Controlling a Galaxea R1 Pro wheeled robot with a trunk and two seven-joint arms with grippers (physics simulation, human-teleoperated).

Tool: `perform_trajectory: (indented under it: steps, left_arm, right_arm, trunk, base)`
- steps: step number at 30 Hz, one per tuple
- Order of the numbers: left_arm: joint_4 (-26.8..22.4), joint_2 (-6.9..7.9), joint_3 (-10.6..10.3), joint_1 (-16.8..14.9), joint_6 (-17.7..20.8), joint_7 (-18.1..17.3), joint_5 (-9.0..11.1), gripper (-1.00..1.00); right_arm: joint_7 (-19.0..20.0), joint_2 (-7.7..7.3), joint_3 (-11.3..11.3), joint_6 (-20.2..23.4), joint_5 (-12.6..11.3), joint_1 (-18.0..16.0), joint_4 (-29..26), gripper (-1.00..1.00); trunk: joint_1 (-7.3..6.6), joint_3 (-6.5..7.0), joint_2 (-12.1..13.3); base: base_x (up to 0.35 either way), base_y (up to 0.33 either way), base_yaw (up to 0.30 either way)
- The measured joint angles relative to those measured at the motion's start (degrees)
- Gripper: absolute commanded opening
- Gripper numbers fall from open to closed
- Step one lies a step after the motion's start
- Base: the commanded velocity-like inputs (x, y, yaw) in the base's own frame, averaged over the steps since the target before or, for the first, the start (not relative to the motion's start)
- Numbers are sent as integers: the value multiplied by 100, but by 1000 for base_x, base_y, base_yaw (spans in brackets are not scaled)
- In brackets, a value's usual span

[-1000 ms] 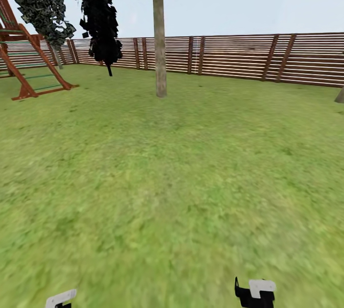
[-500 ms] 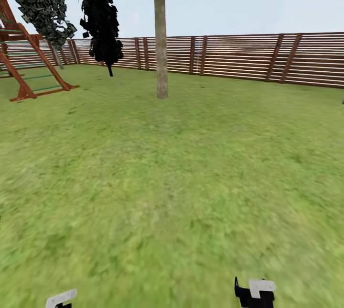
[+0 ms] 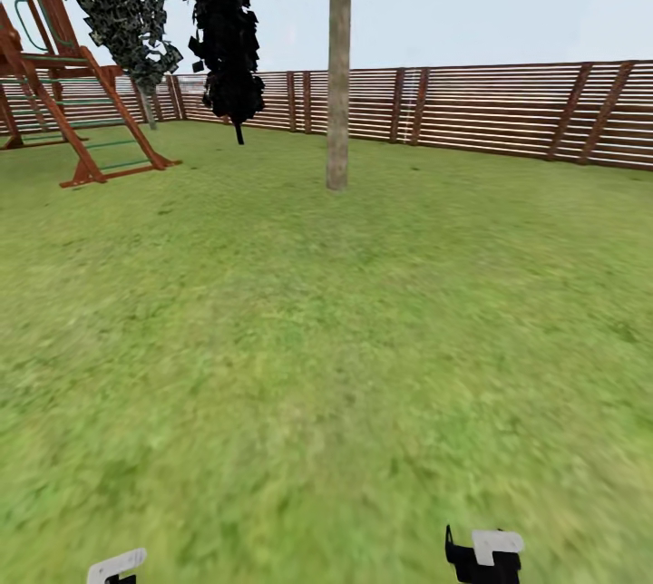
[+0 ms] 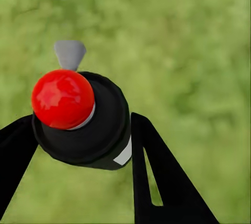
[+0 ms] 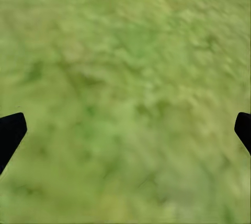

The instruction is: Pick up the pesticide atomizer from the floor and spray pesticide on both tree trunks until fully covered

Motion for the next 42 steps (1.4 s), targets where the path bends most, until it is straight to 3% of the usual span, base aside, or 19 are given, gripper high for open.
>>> perform_trajectory:
  steps: [35,42]
  left_arm:
    - [0,-9,0,0,1,0,0,-100]
    - [2,-10,0,-2,1,0,-1,-100]
  right_arm:
    - [-1,3,1,2,1,0,0,100]
    - [-1,10,0,8,0,1,-2,100]
  trunk:
    - [0,0,0]
    - [0,0,0]
  base:
    - [339,27,0]
    - [339,0,-194]
